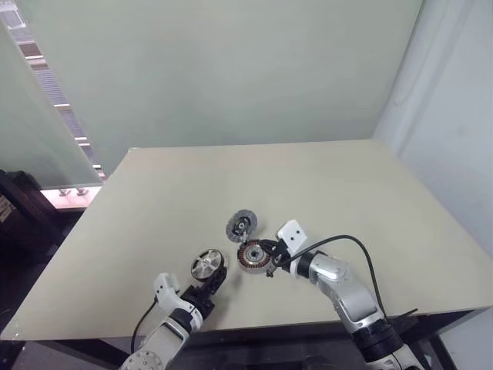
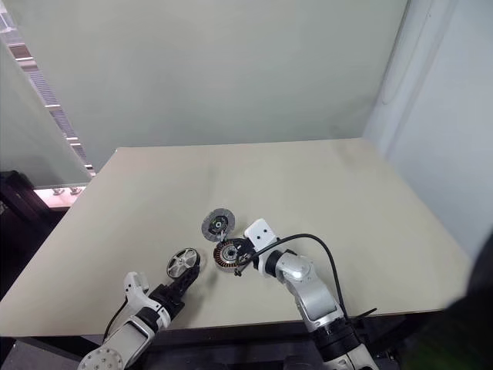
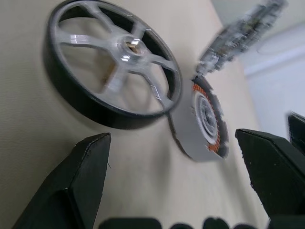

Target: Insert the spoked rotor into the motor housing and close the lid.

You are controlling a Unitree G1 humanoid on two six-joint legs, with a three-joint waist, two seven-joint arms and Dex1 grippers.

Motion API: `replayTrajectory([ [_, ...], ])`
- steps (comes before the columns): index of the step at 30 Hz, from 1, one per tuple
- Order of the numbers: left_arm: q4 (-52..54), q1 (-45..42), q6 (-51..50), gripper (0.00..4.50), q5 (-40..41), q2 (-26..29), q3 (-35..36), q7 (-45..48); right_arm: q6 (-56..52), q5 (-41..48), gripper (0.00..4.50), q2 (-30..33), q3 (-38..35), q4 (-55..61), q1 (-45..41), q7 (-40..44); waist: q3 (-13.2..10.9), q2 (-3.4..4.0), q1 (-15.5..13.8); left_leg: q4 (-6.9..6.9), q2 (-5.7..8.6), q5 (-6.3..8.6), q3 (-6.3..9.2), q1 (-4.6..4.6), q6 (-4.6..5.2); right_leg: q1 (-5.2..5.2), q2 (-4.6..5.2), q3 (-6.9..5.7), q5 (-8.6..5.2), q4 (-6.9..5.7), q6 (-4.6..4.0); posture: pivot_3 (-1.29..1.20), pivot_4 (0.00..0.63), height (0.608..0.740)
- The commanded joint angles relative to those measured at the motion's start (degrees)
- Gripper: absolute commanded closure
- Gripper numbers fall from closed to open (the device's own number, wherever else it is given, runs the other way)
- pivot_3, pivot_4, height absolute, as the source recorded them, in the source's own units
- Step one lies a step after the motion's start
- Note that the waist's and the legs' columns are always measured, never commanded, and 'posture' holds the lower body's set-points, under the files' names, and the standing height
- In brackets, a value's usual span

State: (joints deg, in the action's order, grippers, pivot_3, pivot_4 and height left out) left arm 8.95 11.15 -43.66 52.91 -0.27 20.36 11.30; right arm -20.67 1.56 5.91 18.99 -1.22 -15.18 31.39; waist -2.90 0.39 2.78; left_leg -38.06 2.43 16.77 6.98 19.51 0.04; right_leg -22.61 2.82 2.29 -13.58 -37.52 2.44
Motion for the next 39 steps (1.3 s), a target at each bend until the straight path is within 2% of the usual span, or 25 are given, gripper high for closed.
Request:
replayTrajectory([
  [1, -2.0, -3.0, 1.0, 0.0, 1.7, -1.2, 1.9, -2.9, -0.1, 0.5, 4.43, 0.4, -0.3, 3.7, -0.5, -0.2, 0.0, -0.01, -0.1, -0.02, 0.0, 0.0, 0.03, -0.01, -0.01, 0.03, 0.0, -0.02, 0.0, 0.0, 0.0, 0.0, 0.0, 0.74],
  [11, -7.1, -9.3, 5.3, 0.0, 2.5, -4.1, 4.4, -6.7, -1.0, 0.6, 4.43, 1.9, -0.8, 5.4, 0.9, -0.7, 0.0, -0.06, -0.3, -0.02, 0.0, -0.03, 0.03, -0.01, -0.05, 0.05, -0.02, -0.03, 0.0, 0.01, 0.0, 0.0, 0.0, 0.74],
  [14, -7.4, -9.5, 5.4, 0.61, 2.9, -4.3, 4.6, -7.2, -1.3, 0.7, 4.5, 2.2, -1.1, 5.8, 1.3, -1.2, 0.0, -0.07, -0.3, 0.02, -0.01, -0.03, 0.03, 0.0, -0.05, 0.03, -0.02, -0.03, 0.0, 0.03, 0.0, 0.0, 0.0, 0.74],
  [24, -7.9, -9.0, 6.0, 4.11, 3.2, -4.4, 5.3, -8.0, -1.7, 0.7, 4.5, 3.3, -1.8, 6.5, 2.1, -1.8, 0.0, -0.16, -0.2, 0.04, -0.01, -0.03, 0.02, 0.0, -0.06, 0.05, -0.02, -0.04, 0.0, 0.06, 0.0, 0.0, 0.0, 0.74],
  [31, -2.7, -5.2, 5.8, 4.18, 7.7, -4.2, 5.2, -2.9, -1.6, 0.8, 4.5, 3.7, -1.8, 6.2, 2.4, -2.0, -0.1, -0.21, 0.0, 0.13, -0.03, -0.02, -0.01, 0.02, -0.06, -0.02, -0.02, 0.0, 0.0, 0.1, 0.0, 0.0, 0.0, 0.74],
  [39, 4.8, 0.2, -2.6, 4.18, 20.0, -0.6, 3.1, 2.9, -1.2, 0.3, 4.5, 4.3, -1.7, 5.7, 2.8, -2.2, -0.2, -0.4, 0.0, 0.14, -0.03, -0.01, 0.01, 0.07, -0.05, -0.02, 0.0, -0.02, -0.01, 0.19, -0.02, 0.0, 0.0, 0.74],
])
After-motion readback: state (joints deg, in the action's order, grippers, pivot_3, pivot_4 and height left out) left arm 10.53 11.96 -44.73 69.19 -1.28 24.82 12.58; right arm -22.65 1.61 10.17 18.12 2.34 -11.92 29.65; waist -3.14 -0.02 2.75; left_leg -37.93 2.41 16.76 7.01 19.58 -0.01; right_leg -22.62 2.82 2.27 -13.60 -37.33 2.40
